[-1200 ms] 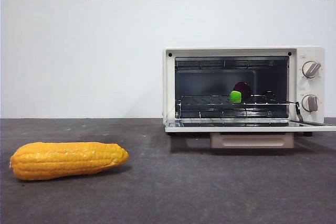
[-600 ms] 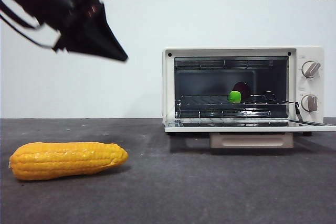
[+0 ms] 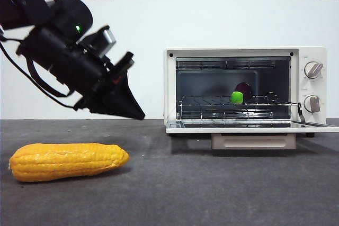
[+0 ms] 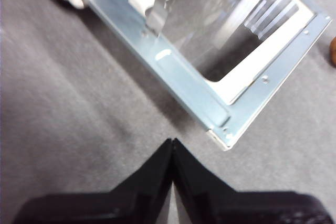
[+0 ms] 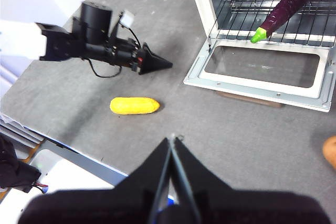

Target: Take the eggplant from the table,put the eggplant in the oven

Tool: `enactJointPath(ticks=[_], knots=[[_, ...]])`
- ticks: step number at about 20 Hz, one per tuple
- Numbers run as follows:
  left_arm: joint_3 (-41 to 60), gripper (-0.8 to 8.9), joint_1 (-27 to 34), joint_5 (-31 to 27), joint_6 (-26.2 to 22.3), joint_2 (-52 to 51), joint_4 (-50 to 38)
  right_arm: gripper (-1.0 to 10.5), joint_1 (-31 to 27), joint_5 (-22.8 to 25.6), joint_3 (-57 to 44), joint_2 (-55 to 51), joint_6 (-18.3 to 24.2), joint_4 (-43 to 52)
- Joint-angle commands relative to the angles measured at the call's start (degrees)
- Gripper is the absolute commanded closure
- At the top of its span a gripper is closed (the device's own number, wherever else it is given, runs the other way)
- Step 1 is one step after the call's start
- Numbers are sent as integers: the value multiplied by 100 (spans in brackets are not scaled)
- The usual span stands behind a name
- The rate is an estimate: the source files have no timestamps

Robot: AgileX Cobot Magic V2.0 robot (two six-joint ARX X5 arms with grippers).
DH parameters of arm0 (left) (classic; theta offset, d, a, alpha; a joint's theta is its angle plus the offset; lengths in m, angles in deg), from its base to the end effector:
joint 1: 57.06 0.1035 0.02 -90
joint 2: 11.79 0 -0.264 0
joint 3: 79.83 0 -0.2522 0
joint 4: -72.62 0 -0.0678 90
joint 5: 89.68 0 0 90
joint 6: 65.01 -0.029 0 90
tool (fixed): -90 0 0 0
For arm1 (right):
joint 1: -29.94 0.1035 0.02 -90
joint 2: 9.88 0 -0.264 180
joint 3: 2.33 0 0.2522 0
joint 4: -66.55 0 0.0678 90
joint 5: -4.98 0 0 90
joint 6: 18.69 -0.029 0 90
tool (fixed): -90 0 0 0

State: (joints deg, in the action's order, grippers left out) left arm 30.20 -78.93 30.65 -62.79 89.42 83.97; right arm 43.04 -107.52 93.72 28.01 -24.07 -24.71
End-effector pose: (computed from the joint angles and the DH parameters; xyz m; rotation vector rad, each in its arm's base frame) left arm 0.3243 -0.1459 0.1688 -0.0910 0.7834 -0.8528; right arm 0.0208 0.0162 0.4282 0.1364 0.6131 0.5760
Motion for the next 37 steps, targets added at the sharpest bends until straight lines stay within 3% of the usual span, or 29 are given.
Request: enactJointPath(ticks=[1,6,27,37], knots=[[13,820,-101,-35,94,223,-181,958,7,-11,7,-28,-59,-127],[11,820,-251,-348,146,455,-560,958,7,-9,7,-28,-59,-127],[9,821,-562,-291,544,748,-1067,958,7,-138,7,-28,-59,-127],[9,821,-551,-138,1598,748,-2249,958,7,-136,7,-28,-59,-127]])
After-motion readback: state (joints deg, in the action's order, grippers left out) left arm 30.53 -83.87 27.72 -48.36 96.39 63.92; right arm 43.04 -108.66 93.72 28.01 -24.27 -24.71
